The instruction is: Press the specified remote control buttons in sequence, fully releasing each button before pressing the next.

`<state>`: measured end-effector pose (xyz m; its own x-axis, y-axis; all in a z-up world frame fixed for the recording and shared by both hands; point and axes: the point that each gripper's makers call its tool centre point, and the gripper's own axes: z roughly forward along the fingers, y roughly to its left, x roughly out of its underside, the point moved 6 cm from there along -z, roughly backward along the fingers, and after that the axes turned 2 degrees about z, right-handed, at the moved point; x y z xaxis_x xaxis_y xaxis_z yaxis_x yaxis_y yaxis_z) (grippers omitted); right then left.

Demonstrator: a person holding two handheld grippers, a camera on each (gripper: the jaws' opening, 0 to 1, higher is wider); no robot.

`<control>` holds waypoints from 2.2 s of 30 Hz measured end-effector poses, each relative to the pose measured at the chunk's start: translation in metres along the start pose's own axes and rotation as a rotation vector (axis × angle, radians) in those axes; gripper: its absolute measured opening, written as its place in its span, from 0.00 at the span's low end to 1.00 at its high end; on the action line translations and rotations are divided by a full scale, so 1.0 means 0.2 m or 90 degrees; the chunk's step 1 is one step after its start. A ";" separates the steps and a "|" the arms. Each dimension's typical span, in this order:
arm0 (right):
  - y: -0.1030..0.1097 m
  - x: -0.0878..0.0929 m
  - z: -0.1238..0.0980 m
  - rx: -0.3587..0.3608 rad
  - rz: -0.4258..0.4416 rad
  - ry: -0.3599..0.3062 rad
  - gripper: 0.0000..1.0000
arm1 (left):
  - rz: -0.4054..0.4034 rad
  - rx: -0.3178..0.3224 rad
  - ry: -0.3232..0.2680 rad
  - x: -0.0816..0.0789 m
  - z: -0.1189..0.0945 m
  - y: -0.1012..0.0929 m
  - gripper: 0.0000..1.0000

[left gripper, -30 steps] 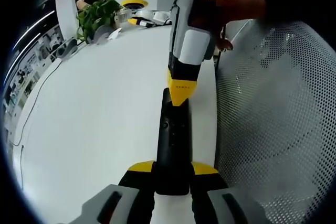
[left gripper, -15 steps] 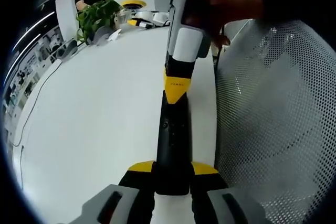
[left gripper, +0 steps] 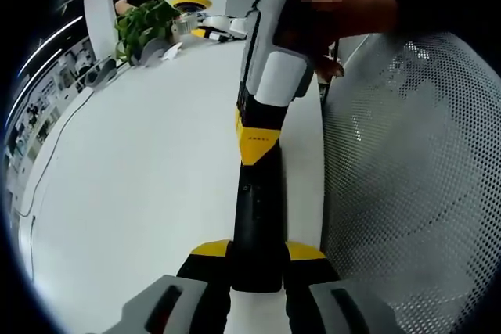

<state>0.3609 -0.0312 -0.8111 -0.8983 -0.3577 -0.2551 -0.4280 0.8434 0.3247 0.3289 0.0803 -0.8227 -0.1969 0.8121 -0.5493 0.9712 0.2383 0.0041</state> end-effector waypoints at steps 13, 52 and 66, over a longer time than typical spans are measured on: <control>0.02 -0.02 0.02 0.037 -0.063 -0.002 0.00 | -0.006 0.000 0.009 -0.01 0.00 0.00 0.25; 0.07 0.03 0.01 -0.053 0.027 0.043 0.00 | 0.002 0.000 0.015 -0.01 0.00 0.00 0.25; 0.08 0.04 0.03 -0.038 -0.017 0.044 0.00 | 0.002 0.004 0.010 -0.01 0.00 0.00 0.25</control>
<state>0.3473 -0.0193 -0.8132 -0.8904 -0.4079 -0.2018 -0.4550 0.8089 0.3724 0.3296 0.0780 -0.8222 -0.1966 0.8213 -0.5356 0.9725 0.2329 0.0001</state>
